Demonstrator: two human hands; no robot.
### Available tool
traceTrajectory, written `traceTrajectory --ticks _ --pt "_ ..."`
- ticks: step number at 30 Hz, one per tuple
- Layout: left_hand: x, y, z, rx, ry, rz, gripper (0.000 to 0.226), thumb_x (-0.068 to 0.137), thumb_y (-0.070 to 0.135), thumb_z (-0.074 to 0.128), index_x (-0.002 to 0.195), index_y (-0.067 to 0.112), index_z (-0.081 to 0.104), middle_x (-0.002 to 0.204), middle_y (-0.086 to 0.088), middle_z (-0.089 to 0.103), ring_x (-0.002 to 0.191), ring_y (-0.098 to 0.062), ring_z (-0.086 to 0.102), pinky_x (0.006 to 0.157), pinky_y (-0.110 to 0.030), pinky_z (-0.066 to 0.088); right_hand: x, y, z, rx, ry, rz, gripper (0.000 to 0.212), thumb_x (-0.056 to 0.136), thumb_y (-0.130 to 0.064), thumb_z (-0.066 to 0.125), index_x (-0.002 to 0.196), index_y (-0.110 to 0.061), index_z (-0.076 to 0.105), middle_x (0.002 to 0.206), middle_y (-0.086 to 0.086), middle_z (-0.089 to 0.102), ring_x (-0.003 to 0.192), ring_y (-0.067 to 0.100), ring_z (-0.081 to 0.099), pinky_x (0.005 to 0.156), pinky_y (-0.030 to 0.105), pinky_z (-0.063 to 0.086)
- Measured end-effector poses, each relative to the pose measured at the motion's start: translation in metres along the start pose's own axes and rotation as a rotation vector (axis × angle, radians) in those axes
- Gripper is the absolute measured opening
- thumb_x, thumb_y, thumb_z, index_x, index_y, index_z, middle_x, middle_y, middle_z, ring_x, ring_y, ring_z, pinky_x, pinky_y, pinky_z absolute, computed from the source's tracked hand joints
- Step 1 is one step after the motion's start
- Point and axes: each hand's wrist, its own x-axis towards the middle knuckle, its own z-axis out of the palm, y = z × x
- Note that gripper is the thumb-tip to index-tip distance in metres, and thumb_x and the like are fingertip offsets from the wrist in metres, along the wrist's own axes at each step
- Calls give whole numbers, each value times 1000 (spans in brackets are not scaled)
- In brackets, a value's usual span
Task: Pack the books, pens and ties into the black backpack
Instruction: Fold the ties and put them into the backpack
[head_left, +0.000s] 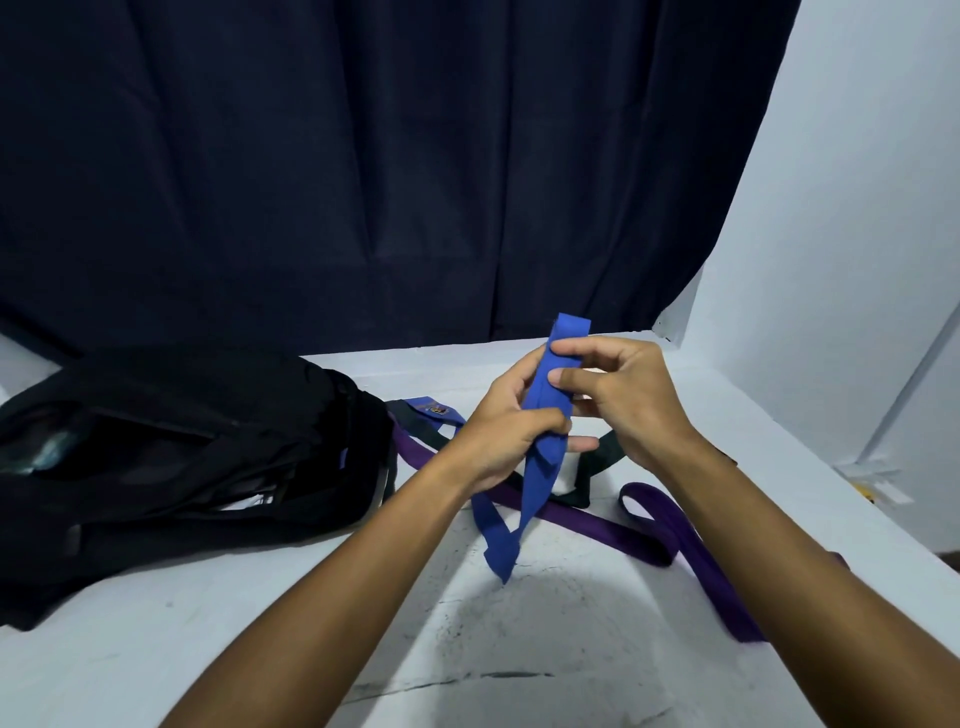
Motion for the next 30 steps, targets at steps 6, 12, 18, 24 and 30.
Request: traceTrajectory --ticks 6,12,18,24,30 --pt "-10 -23 10 459 463 337 65 66 14 87 123 16 55 128 3 59 101 -8 68 87 -27 56 3 0 -6 -49 51 -20 25 80 6 69 102 -5 71 93 8 70 80 21 71 61 26 57" --pt "-12 -40 14 653 515 484 54 74 14 82 124 8 63 102 25 60 86 14 60 80 -20 56 5 -1 -9 -59 29 -47 25 80 7 68 101 -6 71 98 6 70 80 19 71 63 26 57" --pt "-8 -48 15 648 483 518 52 86 14 68 136 8 54 135 -6 59 121 -14 60 97 -21 50 7 0 -12 -18 3 -56 27 81 7 66 101 -11 71 102 4 70 82 17 71 65 26 56" --pt "-20 -48 20 395 647 419 29 92 37 53 75 13 54 70 5 57 63 -6 51 60 -23 40 12 -6 -20 -58 39 -100 28 82 5 67 99 -16 72 102 0 71 84 17 70 65 23 57" --pt "-11 -35 14 -509 264 -392 65 100 54 32 126 -3 52 119 -23 66 97 -37 69 66 -42 59 14 -15 -23 7 5 -154 30 80 8 68 95 -18 73 92 12 68 87 35 67 72 35 60"
